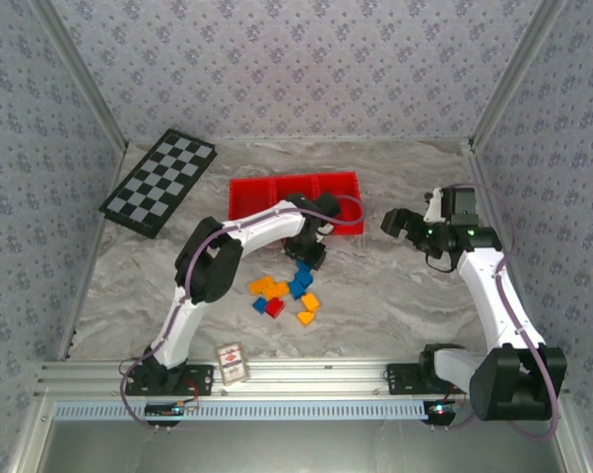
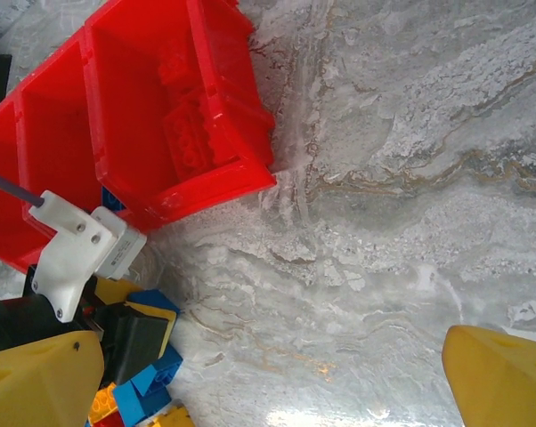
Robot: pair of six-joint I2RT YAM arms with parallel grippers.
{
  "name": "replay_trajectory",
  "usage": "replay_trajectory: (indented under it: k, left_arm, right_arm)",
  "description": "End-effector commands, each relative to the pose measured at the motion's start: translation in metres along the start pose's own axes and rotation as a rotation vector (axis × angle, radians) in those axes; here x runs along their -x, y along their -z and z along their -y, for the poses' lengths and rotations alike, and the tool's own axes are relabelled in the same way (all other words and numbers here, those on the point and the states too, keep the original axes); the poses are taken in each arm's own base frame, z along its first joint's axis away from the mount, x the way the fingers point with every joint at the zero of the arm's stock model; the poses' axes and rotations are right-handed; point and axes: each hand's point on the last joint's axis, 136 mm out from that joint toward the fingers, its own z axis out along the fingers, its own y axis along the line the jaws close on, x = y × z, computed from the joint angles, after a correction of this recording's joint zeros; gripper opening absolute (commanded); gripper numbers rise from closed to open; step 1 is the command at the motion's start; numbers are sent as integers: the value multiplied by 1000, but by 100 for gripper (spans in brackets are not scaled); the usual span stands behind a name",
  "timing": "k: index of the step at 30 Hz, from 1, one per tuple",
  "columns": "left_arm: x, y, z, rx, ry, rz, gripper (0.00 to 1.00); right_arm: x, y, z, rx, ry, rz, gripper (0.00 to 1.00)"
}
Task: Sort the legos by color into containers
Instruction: Pick up the lego from the center of the table, then place the lego in the container.
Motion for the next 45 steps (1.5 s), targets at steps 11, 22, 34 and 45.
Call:
replay_trajectory:
  k: [11,22,34,45]
  left_arm:
    - [49,111,-33,92,-23,251,38]
    - [94,110,-93,134,77,245,40]
    - [134,83,-119,42,189,296,46]
    - [138,87,-115,12,181,316,65]
  right_arm:
    - [-4,-1,2,-133,27,-10,100]
    - [-12,2,6,-147,56,-16,100]
    - [-14,4,14,-189,74,-22,100]
    - [-11,5,17,-204,78,-5,100]
